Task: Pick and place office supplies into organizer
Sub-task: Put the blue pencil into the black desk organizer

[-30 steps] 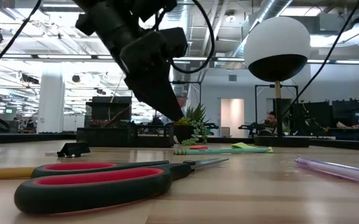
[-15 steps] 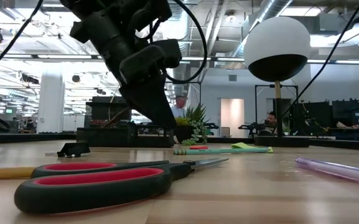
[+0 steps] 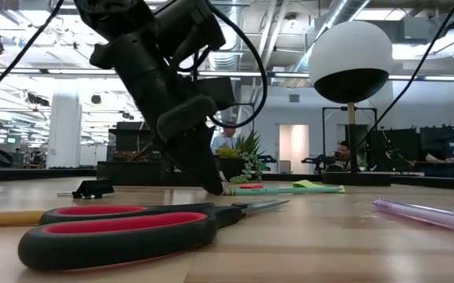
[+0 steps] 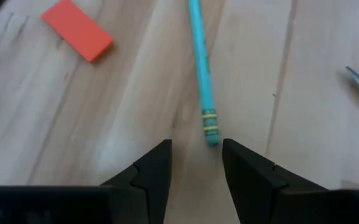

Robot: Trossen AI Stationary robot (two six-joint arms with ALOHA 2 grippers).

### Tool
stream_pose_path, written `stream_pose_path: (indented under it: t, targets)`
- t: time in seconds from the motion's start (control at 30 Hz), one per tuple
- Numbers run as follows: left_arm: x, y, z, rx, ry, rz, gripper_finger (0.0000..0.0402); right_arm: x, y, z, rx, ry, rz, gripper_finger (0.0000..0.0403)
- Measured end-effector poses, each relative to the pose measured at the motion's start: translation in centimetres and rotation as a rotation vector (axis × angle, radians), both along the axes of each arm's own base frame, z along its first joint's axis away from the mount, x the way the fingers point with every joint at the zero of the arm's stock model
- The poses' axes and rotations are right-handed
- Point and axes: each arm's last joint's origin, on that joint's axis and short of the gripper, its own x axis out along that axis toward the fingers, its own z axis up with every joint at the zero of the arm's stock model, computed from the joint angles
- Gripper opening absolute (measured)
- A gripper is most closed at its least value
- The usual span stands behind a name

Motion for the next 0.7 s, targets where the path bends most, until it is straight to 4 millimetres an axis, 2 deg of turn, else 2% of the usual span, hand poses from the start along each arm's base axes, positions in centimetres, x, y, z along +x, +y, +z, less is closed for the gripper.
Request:
stream_pose_path:
  t: [0.4,0.7]
  targets:
    - [0.3,0.2,-0.7,0.008,0.003,0.022,0.0130,0.0,0.0,0.0,0.000,0.001,0.001,0.0061]
    - [0.8,0.2,-2.4,-0.019,0.014,0.002,0.0037,0.0,0.0,-0.1,-0.004,0.008,0.002,0.0061]
